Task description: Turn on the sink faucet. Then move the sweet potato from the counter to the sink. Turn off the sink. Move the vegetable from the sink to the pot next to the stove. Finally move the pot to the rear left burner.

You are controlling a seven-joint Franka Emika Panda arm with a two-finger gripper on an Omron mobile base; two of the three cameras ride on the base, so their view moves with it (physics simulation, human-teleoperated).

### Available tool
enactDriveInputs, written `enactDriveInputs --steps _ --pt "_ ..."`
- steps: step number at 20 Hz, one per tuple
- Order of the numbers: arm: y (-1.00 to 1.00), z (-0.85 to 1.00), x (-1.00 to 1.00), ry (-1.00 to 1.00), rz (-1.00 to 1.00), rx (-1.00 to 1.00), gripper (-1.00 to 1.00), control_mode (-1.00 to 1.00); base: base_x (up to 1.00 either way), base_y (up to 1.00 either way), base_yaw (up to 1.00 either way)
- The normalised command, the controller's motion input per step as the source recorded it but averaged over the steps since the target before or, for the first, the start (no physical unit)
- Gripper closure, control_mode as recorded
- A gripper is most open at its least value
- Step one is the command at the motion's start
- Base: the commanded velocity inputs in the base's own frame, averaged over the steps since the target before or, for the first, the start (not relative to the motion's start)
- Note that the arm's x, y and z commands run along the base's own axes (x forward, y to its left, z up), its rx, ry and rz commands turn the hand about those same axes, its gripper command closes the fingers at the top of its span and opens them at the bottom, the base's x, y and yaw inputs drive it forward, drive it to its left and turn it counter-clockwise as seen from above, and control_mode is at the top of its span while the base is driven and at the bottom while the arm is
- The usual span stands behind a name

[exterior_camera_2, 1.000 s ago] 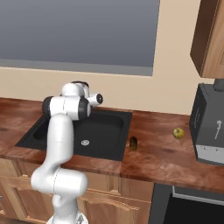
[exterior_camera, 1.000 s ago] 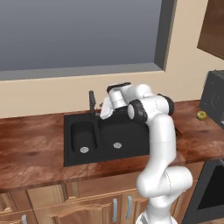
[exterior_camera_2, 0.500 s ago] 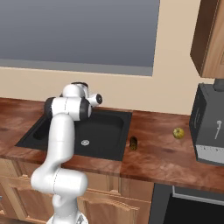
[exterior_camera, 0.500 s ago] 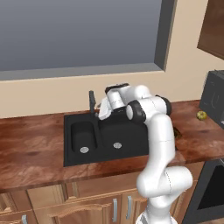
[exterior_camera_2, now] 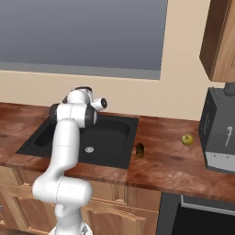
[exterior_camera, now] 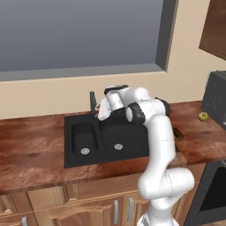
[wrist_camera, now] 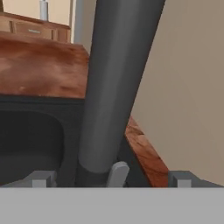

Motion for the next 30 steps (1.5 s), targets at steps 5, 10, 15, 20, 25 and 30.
enactDriveInputs --steps 5,10,15,20,25,30 --pt "0.0 -0.06 0.23 0.04 0.0 0.01 -1.0 -1.0 0.0 0.0 0.0" --pt "0.04 -0.06 0.08 0.03 0.01 0.0 -1.0 -1.0 0.0 0.0 0.0" --pt "0.16 -0.06 0.06 0.01 0.02 0.0 -1.0 -1.0 0.0 0.0 0.0" --pt "0.21 -0.09 0.05 0.02 0.03 0.0 -1.0 -1.0 0.0 0.0 0.0" --pt "0.25 -0.12 0.04 0.02 0.02 0.0 1.0 -1.0 0.0 0.0 0.0" --pt "0.28 -0.08 0.06 0.01 0.02 0.0 1.0 -1.0 0.0 0.0 0.0"
